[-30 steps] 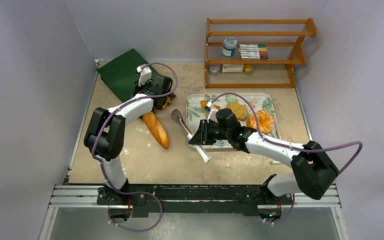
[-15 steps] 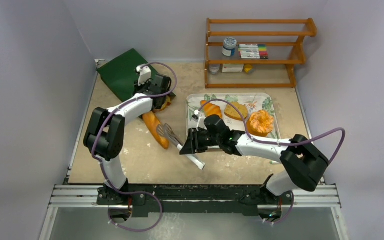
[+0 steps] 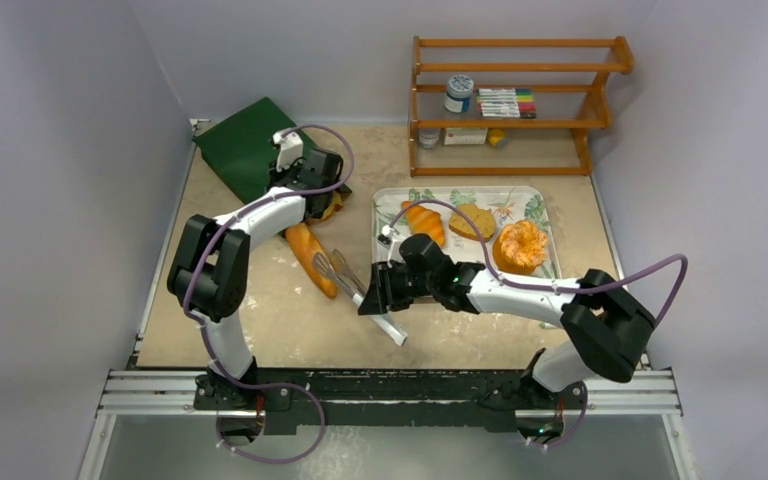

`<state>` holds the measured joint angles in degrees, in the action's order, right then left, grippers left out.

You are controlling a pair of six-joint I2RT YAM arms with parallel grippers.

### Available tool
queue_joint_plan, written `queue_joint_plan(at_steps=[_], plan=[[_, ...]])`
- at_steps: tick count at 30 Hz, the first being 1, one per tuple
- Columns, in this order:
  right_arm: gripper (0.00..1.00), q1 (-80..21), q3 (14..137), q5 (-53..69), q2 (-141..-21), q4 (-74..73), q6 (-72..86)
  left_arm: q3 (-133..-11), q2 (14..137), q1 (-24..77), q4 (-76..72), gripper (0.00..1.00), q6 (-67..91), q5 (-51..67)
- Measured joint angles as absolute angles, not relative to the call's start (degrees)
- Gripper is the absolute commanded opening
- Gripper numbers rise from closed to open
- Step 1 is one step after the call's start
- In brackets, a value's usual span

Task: Take the fake bread out of the paper bag
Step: Pick up the fake bread from the center of the board.

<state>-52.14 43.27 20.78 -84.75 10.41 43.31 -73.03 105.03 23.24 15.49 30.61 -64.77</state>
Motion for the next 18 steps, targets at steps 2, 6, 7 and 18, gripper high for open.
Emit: queue_joint_plan(at_steps=[2, 6, 7, 18], plan=[[0.45, -52.9, 43.5, 19.5, -84.8, 9.2, 42.7, -73.0, 105.0, 23.2, 15.5, 0.00, 30.6, -64.7], [0.45, -54.2, 43.5, 18.4, -84.8, 7.5, 41.9, -73.0, 105.0, 23.2, 15.5, 0.00, 30.6, -64.7], [0.46, -54.5, 43.5, 18.3, -84.8, 7.2, 41.8, -73.0, 105.1, 23.2, 15.5, 0.00, 30.6, -64.7], [0.46, -56.9, 46.0, 17.4, -89.0, 6.0, 40.7, -73.0, 105.1, 22.9, 15.5, 0.00, 30.6, -64.2]])
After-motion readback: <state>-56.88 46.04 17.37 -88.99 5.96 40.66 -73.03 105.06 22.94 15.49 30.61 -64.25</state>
